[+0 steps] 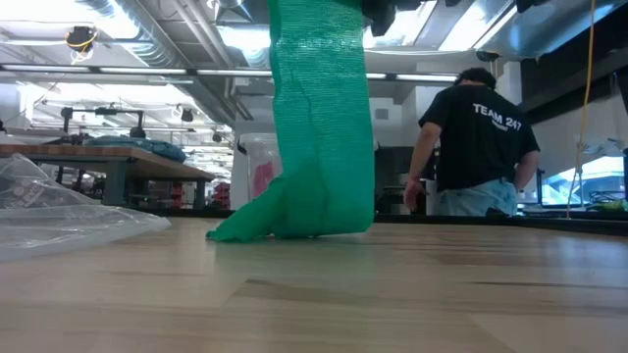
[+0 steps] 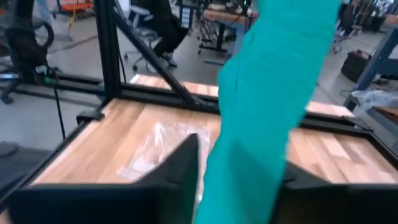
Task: Roll bandage
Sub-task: Roll the green bandage
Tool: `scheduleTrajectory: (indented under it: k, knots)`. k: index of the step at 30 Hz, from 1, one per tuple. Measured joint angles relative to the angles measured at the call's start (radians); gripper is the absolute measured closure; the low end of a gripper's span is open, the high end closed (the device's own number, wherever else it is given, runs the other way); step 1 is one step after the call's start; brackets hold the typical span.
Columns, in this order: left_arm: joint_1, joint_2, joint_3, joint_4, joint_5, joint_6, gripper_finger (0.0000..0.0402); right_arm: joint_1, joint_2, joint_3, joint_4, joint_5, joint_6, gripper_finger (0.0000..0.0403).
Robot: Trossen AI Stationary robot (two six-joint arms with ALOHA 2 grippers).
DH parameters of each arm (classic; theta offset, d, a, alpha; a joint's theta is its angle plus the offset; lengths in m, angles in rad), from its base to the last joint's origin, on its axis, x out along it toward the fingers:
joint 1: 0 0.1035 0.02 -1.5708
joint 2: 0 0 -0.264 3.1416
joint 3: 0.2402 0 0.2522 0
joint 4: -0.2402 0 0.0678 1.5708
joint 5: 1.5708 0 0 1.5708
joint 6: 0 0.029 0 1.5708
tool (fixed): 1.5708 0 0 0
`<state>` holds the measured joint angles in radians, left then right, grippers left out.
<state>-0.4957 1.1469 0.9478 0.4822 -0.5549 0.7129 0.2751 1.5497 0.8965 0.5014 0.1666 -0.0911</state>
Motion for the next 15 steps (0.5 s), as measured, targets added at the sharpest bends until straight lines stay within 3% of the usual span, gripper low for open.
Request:
scheduleTrajectory:
  k: [2, 4, 15]
  knots:
    - [0.000, 0.000, 0.000, 0.001, -0.011, -0.005, 0.0394, 0.002, 0.000, 0.005, -0.045, -0.010, -0.004, 0.0369]
    - [-0.002, 0.000, 0.000, 0.000, -0.039, -0.003, 0.0394, 0.018, 0.000, 0.005, -0.072, -0.007, -0.021, 0.0391]
    - [-0.024, -0.047, 0.000, -0.046, -0.128, 0.026, 0.0394, 0.144, 0.001, 0.005, -0.111, 0.124, -0.030, 0.0394]
